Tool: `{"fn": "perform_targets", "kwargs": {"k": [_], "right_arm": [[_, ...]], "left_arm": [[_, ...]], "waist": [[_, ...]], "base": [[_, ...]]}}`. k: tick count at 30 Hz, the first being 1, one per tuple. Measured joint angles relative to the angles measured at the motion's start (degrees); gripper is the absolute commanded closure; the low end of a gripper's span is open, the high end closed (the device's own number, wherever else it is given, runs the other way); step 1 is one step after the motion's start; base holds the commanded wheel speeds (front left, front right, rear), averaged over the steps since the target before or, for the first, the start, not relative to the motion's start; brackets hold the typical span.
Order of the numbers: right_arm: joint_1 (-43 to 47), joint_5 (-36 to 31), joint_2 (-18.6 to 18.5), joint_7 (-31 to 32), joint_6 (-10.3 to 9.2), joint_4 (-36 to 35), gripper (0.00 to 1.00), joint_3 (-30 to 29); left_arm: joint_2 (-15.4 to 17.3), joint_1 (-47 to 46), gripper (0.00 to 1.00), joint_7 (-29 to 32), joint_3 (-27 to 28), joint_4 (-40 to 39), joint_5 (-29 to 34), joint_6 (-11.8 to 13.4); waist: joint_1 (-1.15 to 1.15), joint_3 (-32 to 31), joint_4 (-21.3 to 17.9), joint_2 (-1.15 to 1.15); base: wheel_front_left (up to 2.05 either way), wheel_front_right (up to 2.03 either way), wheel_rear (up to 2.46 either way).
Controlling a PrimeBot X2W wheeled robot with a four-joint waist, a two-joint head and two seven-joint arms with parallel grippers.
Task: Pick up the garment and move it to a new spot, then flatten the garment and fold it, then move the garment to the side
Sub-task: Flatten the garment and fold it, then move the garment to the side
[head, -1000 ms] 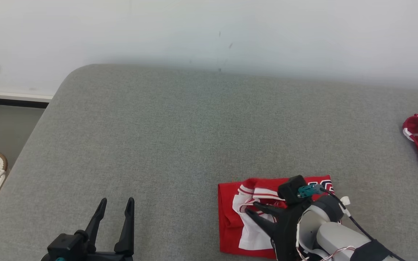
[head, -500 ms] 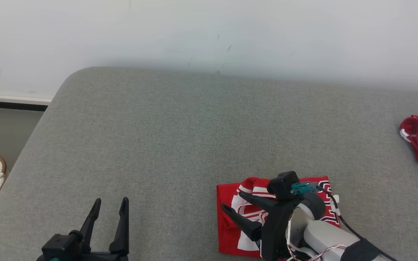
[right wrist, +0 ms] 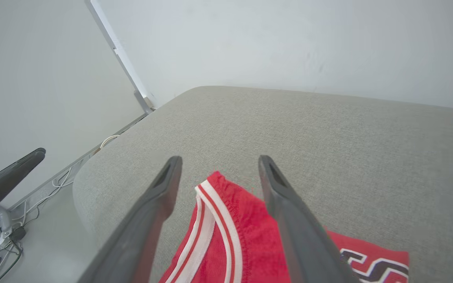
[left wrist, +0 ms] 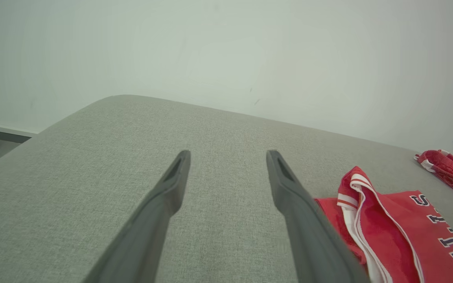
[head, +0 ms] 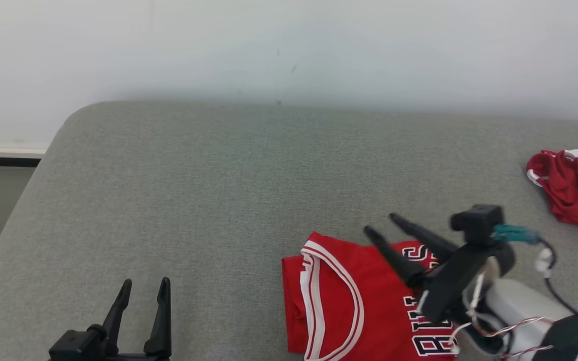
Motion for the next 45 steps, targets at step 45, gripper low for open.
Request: {"fn": "perform_targets", "kwargs": {"k": [45], "right_arm": [[10.08, 15.97, -0.87, 1.69, -0.48, 17.13, 0.0, -6.58]], "left_arm": [[-0.24, -3.67, 0.0, 0.0, -1.77, -0.46, 1.08, -2.31]], "waist": [[0.0, 5.96, 1.48, 0.0]], "base": [[0.0, 0.0, 0.0]]}}
